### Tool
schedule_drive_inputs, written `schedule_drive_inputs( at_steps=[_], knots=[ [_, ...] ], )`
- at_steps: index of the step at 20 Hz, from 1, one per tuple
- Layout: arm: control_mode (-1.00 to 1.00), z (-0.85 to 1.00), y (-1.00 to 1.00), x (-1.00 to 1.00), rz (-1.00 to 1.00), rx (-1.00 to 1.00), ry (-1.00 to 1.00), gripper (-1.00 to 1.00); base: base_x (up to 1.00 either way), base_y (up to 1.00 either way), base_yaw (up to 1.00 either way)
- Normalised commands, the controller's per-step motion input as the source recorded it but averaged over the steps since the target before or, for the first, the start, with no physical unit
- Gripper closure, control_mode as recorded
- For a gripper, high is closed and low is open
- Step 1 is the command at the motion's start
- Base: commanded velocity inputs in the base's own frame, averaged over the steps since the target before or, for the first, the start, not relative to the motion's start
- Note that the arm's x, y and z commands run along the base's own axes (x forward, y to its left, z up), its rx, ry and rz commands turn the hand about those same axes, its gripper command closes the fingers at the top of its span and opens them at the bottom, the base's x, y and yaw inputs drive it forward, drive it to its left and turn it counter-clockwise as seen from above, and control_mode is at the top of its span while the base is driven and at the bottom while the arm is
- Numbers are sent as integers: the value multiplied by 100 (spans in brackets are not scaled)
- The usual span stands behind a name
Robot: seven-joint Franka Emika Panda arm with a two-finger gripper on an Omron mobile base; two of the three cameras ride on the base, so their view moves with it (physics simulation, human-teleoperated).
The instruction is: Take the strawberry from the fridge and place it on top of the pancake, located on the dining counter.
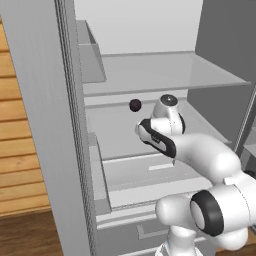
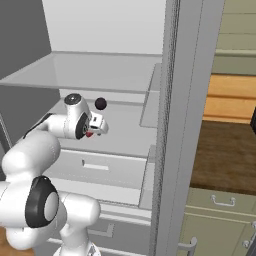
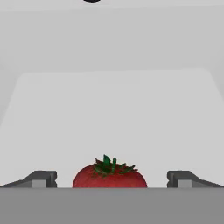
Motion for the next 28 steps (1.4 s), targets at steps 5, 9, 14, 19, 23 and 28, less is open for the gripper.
schedule_drive_inputs(
  at_steps=[5, 9, 14, 19, 23, 28],
  knots=[
    [-100, -22, 0, 4, 0, 0, 0, -100, 0, 0, 0],
    [-100, -11, 0, 0, 0, 0, 5, 100, 0, 0, 0],
    [-100, -7, 0, 0, 0, 0, 2, 100, 0, 0, 0],
    [-100, -2, 0, -5, 0, 0, -4, 100, 0, 0, 0],
    [-100, 0, -1, -39, 0, 0, -4, 100, 0, 0, 0],
    [-100, 25, -24, -86, 0, 0, -7, 100, 0, 0, 0]
  ],
)
